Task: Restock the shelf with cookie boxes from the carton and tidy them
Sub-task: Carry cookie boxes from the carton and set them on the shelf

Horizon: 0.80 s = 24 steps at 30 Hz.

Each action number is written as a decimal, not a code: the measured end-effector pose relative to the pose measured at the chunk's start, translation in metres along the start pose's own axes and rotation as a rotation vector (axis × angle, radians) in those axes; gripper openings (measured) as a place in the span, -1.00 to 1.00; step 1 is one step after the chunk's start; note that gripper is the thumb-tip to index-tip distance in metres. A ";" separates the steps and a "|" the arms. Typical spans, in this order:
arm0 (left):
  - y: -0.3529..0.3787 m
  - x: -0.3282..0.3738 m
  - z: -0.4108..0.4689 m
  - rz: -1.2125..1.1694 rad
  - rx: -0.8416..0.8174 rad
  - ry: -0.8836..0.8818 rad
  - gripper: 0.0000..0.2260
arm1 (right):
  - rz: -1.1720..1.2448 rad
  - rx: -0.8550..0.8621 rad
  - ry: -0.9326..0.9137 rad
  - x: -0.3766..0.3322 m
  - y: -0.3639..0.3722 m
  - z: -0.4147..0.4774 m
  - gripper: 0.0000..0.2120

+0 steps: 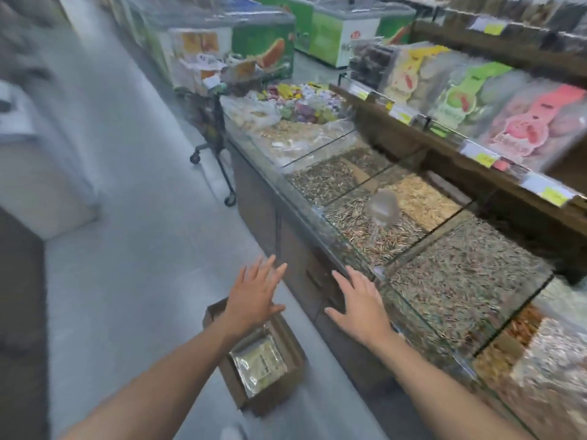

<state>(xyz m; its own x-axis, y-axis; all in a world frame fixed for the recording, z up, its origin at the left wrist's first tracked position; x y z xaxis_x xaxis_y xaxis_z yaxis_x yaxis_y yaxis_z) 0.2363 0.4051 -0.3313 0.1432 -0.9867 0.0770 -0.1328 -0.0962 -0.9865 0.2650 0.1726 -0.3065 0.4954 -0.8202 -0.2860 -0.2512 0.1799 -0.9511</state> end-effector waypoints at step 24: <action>0.313 -0.151 0.069 -0.014 -0.350 -0.173 -0.15 | 0.151 -0.387 0.019 0.012 0.349 0.176 -0.21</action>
<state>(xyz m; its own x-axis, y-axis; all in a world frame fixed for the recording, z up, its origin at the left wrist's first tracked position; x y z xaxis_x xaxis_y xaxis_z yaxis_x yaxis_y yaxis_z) 0.2407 0.5327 -0.6618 0.3070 -0.9511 0.0350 -0.4516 -0.1779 -0.8743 0.3300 0.3214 -0.6629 0.4144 -0.8109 -0.4132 -0.6160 0.0843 -0.7833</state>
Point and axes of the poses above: each hand's wrist, its own z-axis towards the middle knuckle, its own y-axis out of the palm, x = y × z, the point moved 6 cm from there along z, towards the middle knuckle, and after that the axes turned 13 degrees about -y, right-handed, at the moved point
